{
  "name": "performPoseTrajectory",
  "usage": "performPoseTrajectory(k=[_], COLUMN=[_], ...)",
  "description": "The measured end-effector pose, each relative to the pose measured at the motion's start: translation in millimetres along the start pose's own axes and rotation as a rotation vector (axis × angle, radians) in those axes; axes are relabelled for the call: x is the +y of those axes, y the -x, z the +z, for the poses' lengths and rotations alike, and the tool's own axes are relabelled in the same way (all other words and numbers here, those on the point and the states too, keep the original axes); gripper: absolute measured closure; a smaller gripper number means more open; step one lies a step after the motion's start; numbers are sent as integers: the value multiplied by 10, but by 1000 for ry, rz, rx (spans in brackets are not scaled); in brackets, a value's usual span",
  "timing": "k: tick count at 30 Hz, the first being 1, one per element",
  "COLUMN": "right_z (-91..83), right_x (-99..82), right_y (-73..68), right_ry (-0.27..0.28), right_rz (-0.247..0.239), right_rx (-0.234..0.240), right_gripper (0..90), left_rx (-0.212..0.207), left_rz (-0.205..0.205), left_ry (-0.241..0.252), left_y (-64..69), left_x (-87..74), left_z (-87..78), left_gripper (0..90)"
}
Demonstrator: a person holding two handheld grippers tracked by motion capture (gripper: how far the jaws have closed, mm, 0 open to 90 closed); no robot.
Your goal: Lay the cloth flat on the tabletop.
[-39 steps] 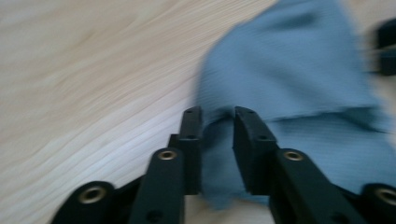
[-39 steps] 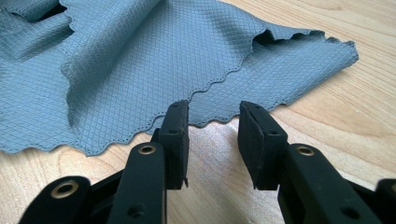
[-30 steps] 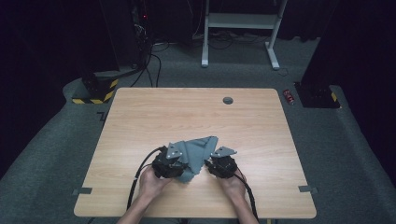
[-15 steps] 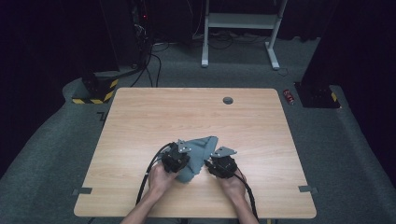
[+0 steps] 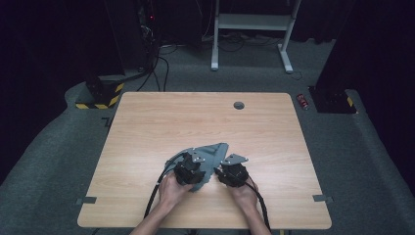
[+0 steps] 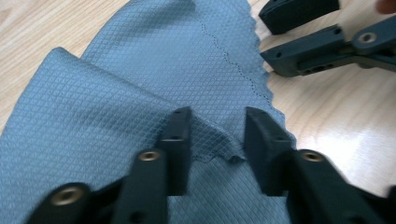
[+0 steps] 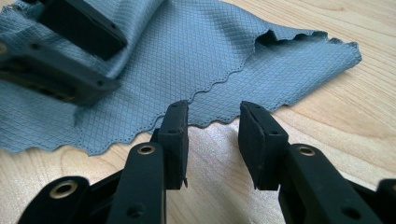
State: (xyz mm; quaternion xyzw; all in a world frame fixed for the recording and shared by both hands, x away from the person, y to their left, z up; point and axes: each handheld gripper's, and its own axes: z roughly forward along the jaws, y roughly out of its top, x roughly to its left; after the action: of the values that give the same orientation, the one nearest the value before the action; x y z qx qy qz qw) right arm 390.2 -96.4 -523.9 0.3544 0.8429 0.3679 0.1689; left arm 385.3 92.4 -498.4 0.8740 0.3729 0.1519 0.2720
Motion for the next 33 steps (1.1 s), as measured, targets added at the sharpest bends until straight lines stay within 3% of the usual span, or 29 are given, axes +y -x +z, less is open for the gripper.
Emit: performPoseTrajectory(k=[1, 2, 7, 9, 11, 12, 13, 14, 15, 16, 19, 20, 22, 25, 26, 30, 33], right_z=[0, 0, 0, 0, 0, 0, 0, 1, 1, 1, -1, 0, 0, -1, -1, -1, -1], right_x=[1, 1, 0, 0, 0, 0, 0, 0, 0, 0, 0, 0, 0, 0, -1, 0, -1], right_y=[0, 0, -1, 0, -3, -2, -2, -2, -2, -3, -6, -5, -6, -9, -11, -10, -12], right_ry=[0, 0, 0, 0, 0, 0, 0, 1, 1, 1, -1, 0, 0, -2, -1, -1, -1], right_rz=[0, 0, 1, -1, 1, 0, 0, 0, 0, 1, 4, 2, 4, 5, 4, 1, 2], right_rx=[1, 1, 0, 1, 1, 1, 1, 1, 1, 1, 2, 2, 2, 2, 2, 1, 1], right_gripper=[630, 630, 630, 628, 627, 627, 627, 627, 627, 627, 628, 627, 627, 627, 628, 628, 628], left_rx=[14, 14, 15, 3, 2, 2, 2, 6, 6, 8, 37, 59, 73, 108, 123, 168, 169], left_rz=[9, 9, 10, -39, -55, -93, -93, -138, -138, -165, -227, -266, -278, -326, -358, -388, -396], left_ry=[-3, -3, 21, 77, 92, 125, 125, 155, 155, 168, 205, 215, 217, 224, 207, 162, 149], left_y=[-6, -6, -27, -139, -187, -295, -295, -417, -417, -479, -684, -793, -847, -994, -1088, -1217, -1252], left_x=[13, 13, 56, 96, 112, 137, 137, 154, 154, 160, 152, 143, 136, 95, 51, -19, -38], left_z=[11, 11, -38, -131, -164, -228, -228, -282, -282, -304, -345, -355, -359, -344, -303, -216, -178], left_gripper=[786, 845, 893, 894, 895, 896, 897, 896, 897, 897, 897, 897, 898, 897, 897, 893, 888])
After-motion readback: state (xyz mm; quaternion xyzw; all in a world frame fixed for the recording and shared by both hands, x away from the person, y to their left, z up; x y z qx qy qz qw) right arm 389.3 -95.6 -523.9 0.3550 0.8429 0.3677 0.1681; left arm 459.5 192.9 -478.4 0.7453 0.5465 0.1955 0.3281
